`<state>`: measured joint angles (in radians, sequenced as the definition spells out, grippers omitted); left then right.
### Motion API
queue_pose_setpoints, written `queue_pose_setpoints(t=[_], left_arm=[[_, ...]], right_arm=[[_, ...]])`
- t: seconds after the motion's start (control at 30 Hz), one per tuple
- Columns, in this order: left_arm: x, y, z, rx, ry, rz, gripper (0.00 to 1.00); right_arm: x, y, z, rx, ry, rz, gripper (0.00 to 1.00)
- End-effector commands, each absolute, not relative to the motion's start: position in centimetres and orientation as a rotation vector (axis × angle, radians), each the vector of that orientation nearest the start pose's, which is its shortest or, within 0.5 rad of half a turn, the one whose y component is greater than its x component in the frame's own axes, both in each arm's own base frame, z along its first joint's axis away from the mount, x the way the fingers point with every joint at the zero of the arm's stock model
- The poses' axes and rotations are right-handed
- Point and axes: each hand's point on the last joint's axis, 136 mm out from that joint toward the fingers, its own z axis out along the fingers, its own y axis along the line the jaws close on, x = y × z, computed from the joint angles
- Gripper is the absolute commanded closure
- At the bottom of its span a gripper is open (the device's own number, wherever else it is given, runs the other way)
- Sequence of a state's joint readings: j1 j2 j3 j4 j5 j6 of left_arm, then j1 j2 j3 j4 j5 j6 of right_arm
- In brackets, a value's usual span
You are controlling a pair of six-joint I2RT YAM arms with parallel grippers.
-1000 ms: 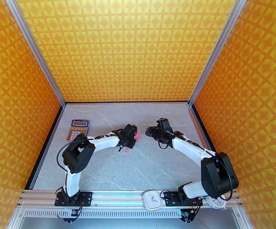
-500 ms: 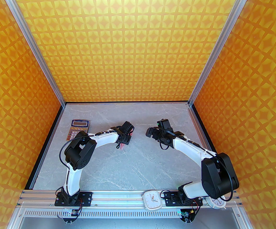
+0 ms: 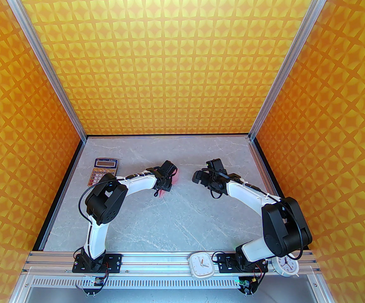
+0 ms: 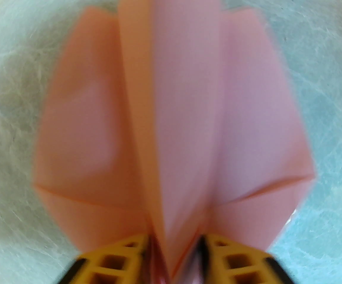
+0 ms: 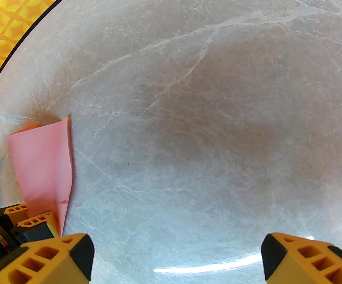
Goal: Fold a paper plane with a square sheet of paper (fold left side to right side)
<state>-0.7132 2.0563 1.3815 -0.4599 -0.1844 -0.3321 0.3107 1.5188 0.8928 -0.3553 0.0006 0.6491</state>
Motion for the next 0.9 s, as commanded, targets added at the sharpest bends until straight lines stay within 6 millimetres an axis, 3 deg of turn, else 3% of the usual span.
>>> queue_pose_setpoints(t=[0.0, 0.2, 0.4, 0.6, 0.73, 0.87], left_arm=[[35.7, -27.2, -1.1, 0.472, 2.748, -0.037, 0.55], [35.8, -27.2, -0.3, 0.463, 2.741, -0.045, 0.52], [37.1, -28.2, 3.3, 0.432, 2.685, -0.093, 0.51], [38.2, -28.0, 8.3, 0.364, 2.616, -0.152, 0.31], [38.4, -26.9, 12.6, 0.296, 2.556, -0.2, 0.03], [38.9, -23.1, 16.5, 0.163, 2.494, -0.208, 0.01]], right_arm=[[36.4, 11.6, 8.2, 0.431, 2.552, 0.368, 0.01], [36.5, 11.5, 8.5, 0.426, 2.547, 0.366, 0.01], [36.7, 11.3, 10.0, 0.415, 2.523, 0.355, 0.01], [36.3, 9.6, 13.2, 0.387, 2.445, 0.262, 0.02], [35.5, 6.6, 16.7, 0.366, 2.317, 0.101, 0.02], [34.2, 2.8, 20.0, 0.359, 2.128, -0.096, 0.01]])
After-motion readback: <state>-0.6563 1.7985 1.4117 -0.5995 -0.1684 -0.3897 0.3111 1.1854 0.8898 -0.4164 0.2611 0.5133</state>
